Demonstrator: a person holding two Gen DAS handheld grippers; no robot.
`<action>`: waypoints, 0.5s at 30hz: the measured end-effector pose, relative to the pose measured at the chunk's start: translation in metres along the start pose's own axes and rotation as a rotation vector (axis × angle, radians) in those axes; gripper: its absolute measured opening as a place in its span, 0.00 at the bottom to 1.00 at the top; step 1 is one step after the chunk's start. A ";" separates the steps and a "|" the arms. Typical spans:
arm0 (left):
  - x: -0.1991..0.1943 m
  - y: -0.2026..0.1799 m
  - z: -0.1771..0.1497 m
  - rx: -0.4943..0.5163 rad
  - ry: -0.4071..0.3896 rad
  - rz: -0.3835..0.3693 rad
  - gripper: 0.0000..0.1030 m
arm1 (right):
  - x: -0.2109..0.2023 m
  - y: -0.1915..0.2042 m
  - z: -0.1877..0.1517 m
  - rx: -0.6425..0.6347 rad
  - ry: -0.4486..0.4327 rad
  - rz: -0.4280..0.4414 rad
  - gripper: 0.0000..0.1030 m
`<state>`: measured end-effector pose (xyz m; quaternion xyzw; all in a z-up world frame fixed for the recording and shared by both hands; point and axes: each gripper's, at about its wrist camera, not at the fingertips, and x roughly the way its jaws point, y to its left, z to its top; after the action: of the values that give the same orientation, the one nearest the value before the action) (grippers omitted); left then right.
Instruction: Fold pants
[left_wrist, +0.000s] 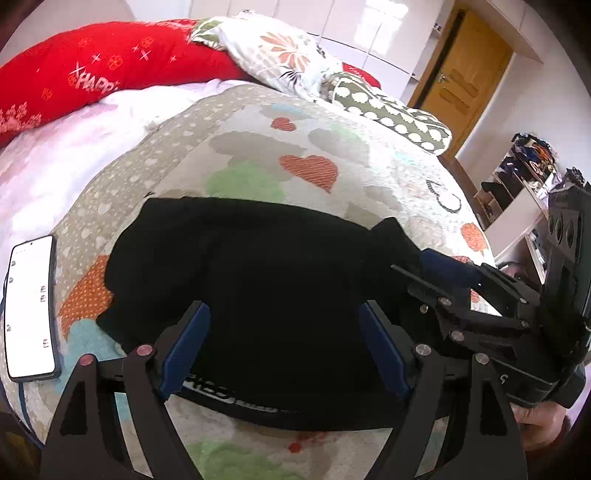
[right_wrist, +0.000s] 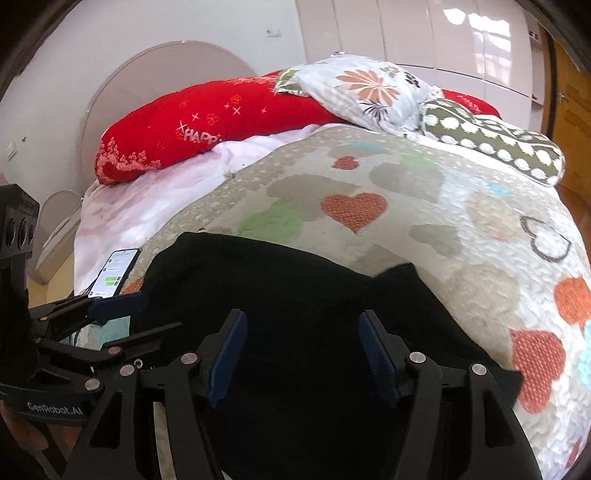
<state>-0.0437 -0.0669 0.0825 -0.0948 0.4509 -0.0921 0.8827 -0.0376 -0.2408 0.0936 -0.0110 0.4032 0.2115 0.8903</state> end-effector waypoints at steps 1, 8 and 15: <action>0.000 0.004 0.000 -0.009 0.006 -0.003 0.81 | 0.002 0.002 0.001 -0.005 0.002 0.003 0.64; -0.008 0.051 -0.013 -0.138 0.023 -0.015 0.81 | 0.022 0.012 0.015 -0.058 0.030 0.012 0.68; -0.006 0.089 -0.029 -0.266 0.023 -0.009 0.81 | 0.064 0.024 0.040 -0.159 0.094 0.037 0.69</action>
<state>-0.0642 0.0179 0.0486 -0.2118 0.4690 -0.0364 0.8567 0.0190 -0.1878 0.0781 -0.0841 0.4266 0.2586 0.8626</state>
